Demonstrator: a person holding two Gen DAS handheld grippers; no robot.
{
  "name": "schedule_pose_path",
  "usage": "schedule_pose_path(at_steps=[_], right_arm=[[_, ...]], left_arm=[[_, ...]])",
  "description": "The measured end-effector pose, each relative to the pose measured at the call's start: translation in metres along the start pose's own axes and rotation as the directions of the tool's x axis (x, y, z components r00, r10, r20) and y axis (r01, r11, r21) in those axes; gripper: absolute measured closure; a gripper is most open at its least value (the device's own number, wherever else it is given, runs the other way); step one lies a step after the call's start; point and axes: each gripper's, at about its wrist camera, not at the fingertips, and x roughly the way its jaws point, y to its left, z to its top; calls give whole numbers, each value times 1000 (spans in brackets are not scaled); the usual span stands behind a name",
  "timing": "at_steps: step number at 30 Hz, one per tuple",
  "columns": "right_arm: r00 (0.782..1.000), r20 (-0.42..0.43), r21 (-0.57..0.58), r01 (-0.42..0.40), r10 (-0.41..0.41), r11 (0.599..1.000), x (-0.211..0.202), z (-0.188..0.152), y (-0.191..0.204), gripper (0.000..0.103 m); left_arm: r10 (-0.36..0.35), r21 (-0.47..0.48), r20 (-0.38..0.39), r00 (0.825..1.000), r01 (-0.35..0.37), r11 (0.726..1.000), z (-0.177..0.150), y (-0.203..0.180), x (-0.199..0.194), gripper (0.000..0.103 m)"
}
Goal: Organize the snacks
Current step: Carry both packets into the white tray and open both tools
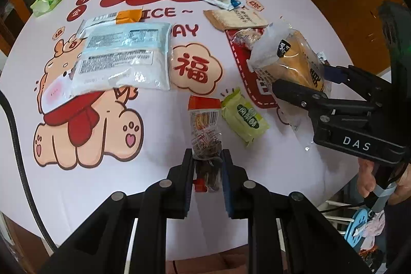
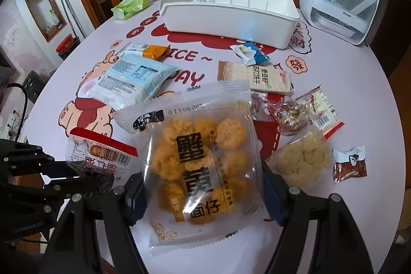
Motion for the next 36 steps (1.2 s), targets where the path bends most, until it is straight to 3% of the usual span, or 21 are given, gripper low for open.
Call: schedule_pose_path(at_steps=[9,15,22,31,36], right_arm=[[997,78,13,0,-1,1000,-28,36,-5,29],[992,127,31,16,-19,999,-47,72,-8,29],[978,193,46,69,-76,997,-68,138,-18,29],[950,270,122,125,-154,985,-88,228,-36,28],[941,282,141,152,-187,978,-81,265,-42,28]], left_arm=[[37,65,155,987,-47,997,46,-6,-53,85],[70,98,268,961,-100,990,94,-1,-91,85],[103,125,351,931,-155,980,162,9,-118,85],[165,151,443,881,-254,955,251,17,-137,85],[191,151,462,866,-289,946,298,23,-134,85]])
